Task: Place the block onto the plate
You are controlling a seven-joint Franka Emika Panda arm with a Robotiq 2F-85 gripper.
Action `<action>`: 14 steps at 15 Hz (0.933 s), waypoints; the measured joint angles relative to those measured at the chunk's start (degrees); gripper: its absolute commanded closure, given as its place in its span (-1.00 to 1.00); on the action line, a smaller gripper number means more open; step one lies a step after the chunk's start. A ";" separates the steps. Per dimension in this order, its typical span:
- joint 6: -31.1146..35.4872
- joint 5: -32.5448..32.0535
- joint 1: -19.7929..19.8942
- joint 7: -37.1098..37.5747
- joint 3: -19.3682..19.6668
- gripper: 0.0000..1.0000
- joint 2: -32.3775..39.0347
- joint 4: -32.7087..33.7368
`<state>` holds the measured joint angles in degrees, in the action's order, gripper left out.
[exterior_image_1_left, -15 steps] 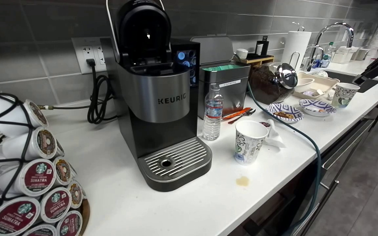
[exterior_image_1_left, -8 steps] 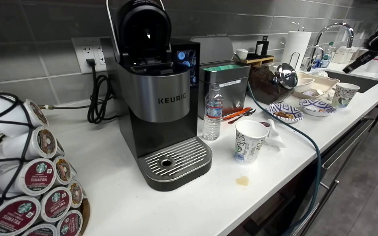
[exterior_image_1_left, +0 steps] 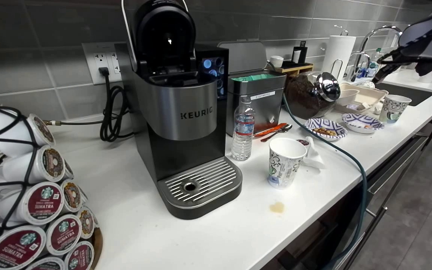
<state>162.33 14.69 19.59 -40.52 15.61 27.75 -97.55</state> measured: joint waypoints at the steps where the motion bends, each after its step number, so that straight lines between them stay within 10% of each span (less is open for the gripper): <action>1: -2.75 0.61 1.22 -0.88 -1.38 0.82 1.41 3.51; 7: -17.93 -3.11 8.29 -1.03 -7.32 0.82 7.97 17.38; 14: -24.38 -8.71 7.61 2.53 -7.38 0.82 12.26 21.02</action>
<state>137.95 5.98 27.20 -37.99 8.22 40.01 -76.53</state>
